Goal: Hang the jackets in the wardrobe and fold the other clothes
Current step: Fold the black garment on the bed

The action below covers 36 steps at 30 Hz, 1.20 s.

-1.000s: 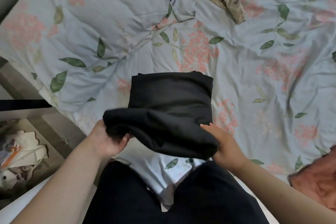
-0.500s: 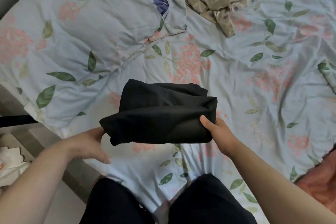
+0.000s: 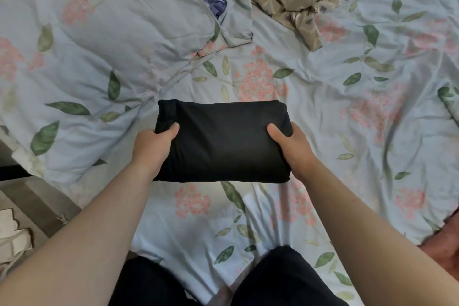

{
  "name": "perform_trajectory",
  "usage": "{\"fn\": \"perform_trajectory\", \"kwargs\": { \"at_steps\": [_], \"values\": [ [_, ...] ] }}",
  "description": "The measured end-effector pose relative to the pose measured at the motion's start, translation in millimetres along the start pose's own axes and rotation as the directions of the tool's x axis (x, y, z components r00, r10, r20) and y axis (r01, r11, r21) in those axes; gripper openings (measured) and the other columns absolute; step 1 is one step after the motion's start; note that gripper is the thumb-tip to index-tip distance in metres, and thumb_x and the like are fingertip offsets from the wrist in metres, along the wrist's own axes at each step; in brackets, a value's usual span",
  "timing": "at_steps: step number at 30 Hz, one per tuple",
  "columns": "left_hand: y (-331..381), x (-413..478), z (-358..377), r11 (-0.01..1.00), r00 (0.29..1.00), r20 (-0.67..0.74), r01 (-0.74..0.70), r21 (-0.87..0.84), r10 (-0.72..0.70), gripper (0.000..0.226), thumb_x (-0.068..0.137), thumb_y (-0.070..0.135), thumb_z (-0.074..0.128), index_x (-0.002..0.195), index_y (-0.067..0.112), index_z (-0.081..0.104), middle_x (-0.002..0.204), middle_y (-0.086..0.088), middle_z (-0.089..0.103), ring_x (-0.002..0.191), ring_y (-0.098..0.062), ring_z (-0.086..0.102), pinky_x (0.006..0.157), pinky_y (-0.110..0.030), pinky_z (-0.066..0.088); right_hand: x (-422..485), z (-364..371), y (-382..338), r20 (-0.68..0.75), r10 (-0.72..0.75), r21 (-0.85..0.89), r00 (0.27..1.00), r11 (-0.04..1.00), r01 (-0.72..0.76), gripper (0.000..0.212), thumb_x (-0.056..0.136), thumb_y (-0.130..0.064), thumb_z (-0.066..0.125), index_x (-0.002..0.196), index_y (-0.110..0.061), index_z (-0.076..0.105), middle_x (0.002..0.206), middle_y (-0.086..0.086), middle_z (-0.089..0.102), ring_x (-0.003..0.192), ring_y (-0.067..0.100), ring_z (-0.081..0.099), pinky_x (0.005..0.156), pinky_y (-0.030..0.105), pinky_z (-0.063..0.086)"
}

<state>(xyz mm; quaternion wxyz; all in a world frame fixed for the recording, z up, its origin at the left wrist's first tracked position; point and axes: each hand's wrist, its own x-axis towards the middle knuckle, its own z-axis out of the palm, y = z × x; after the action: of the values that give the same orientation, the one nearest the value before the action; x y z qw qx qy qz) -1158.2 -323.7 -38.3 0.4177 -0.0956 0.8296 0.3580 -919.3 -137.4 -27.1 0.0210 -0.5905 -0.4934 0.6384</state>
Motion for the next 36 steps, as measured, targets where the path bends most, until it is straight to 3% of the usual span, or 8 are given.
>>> {"fn": "perform_trajectory", "kwargs": {
  "at_steps": [8,12,15,16,18,22,24,36],
  "values": [
    [-16,6,-4,0.932,0.928,0.178,0.347,-0.1,-0.327,0.054,0.092,0.051,0.061,0.135,0.019,0.055,0.126,-0.008,0.064,0.109,-0.032,0.062,0.103,-0.05,0.046,33,18,3,-0.289,0.211,-0.157,0.934,0.952,-0.264,0.048,0.091,-0.05,0.056,0.068,-0.008,0.049,0.072,0.008,0.057,0.072,0.03,0.057,0.069,0.038,0.047],
    [-22,-8,-1,0.97,0.982,-0.145,0.145,0.198,-0.117,0.056,0.087,0.045,0.06,0.133,0.015,0.051,0.127,-0.011,0.06,0.112,-0.036,0.057,0.101,-0.052,0.046,30,23,11,-0.287,0.051,-0.386,0.956,0.908,-0.164,0.051,0.096,-0.053,0.046,0.062,-0.014,0.051,0.067,0.003,0.057,0.068,0.025,0.057,0.06,0.033,0.04],
    [-26,-26,4,0.47,0.654,-0.067,-0.466,0.75,0.754,0.056,0.081,0.033,0.055,0.132,0.011,0.048,0.139,-0.019,0.049,0.127,-0.041,0.046,0.112,-0.053,0.028,19,26,16,-0.265,-0.09,-0.511,0.96,0.857,-0.06,0.041,0.099,-0.05,0.04,0.079,-0.018,0.057,0.079,-0.002,0.062,0.075,0.021,0.058,0.064,0.032,0.04],
    [-27,-28,7,0.232,0.532,0.146,-0.578,0.782,0.834,0.061,0.083,0.039,0.051,0.138,0.012,0.048,0.146,-0.018,0.044,0.135,-0.039,0.04,0.116,-0.052,0.019,16,26,18,-0.255,-0.125,-0.534,0.959,0.845,-0.032,0.035,0.101,-0.047,0.04,0.091,-0.017,0.058,0.087,-0.002,0.063,0.08,0.021,0.059,0.068,0.032,0.04],
    [-27,-23,10,0.047,0.562,0.411,-0.628,0.777,0.718,0.068,0.088,0.053,0.039,0.146,0.018,0.046,0.154,-0.014,0.039,0.146,-0.033,0.029,0.12,-0.054,0.007,7,26,19,-0.236,-0.151,-0.573,0.96,0.82,-0.012,0.029,0.102,-0.037,0.041,0.117,-0.014,0.051,0.103,0.005,0.064,0.091,0.029,0.062,0.071,0.034,0.042],
    [-26,3,13,-0.001,0.707,0.448,-0.535,0.845,0.547,0.075,0.091,0.065,0.023,0.154,0.026,0.031,0.162,-0.008,0.025,0.152,-0.027,0.013,0.121,-0.056,-0.001,-6,40,9,0.027,-0.705,-0.866,0.709,0.338,0.369,0.046,0.098,-0.027,0.043,0.141,-0.011,0.048,0.14,0.016,0.051,0.121,0.037,0.052,0.099,0.047,0.041],
    [-28,9,16,-0.039,0.69,0.466,-0.538,0.842,0.554,0.076,0.09,0.066,0.018,0.153,0.026,0.032,0.162,-0.009,0.026,0.151,-0.028,0.015,0.12,-0.057,0.001,-7,48,13,0.3,-0.685,-0.848,0.664,0.127,0.514,0.055,0.098,-0.045,0.039,0.143,-0.015,0.051,0.154,0.014,0.041,0.142,0.034,0.036,0.117,0.051,0.025],
    [-49,13,28,0.1,0.697,0.37,-0.534,0.839,0.614,0.08,0.083,0.062,0.033,0.152,0.021,0.035,0.159,-0.015,0.029,0.148,-0.032,0.023,0.12,-0.057,0.009,11,56,46,0.289,-0.476,-0.912,0.831,0.127,0.39,0.091,0.091,-0.064,0.033,0.157,-0.004,0.016,0.164,0.016,0.016,0.152,0.03,0.013,0.123,0.052,0.008]
  ]
}}
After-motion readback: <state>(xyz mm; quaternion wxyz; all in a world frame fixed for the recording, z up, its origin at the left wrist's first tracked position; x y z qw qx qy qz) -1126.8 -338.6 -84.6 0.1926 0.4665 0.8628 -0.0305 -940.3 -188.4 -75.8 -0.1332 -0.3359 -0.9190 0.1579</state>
